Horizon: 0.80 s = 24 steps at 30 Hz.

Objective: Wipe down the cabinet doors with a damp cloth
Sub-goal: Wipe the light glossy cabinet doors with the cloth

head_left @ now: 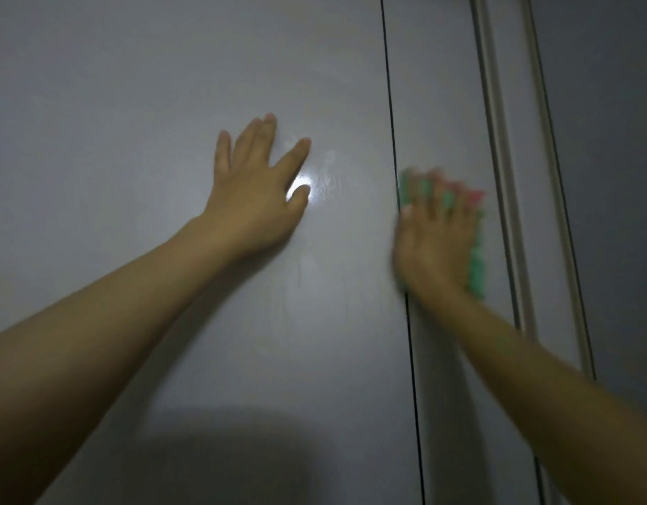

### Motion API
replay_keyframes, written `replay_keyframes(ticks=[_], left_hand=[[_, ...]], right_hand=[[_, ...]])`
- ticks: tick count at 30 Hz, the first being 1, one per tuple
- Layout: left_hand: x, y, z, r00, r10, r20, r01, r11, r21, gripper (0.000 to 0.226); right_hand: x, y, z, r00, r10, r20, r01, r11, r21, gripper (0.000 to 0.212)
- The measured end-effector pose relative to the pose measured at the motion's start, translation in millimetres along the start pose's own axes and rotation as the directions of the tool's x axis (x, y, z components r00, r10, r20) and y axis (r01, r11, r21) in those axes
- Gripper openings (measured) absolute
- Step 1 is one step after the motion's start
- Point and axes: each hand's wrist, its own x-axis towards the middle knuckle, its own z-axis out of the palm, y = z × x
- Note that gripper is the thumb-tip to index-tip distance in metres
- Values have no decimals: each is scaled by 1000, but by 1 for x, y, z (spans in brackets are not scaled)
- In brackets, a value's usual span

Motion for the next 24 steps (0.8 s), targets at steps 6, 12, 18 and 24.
replay_keyframes(ticks=[6,12,18,24], left_hand=[[-1,-2,12,1000,11,-14,-10,1000,27,58],[-3,2,20,999,0,-54,5,995,95,58],[2,0,13,1000,3,-6,-2,994,111,58],[3,-1,10,999,-10,41,5,993,121,59]], right_hand=[[-54,6,-11,779,-591,209,598,801,37,51],[-1,-17,2,995,98,-10,-97,994,50,54],[-73,-33,-8,709,-672,212,674,735,74,51],[-20,-54,6,994,-103,22,102,994,39,54]])
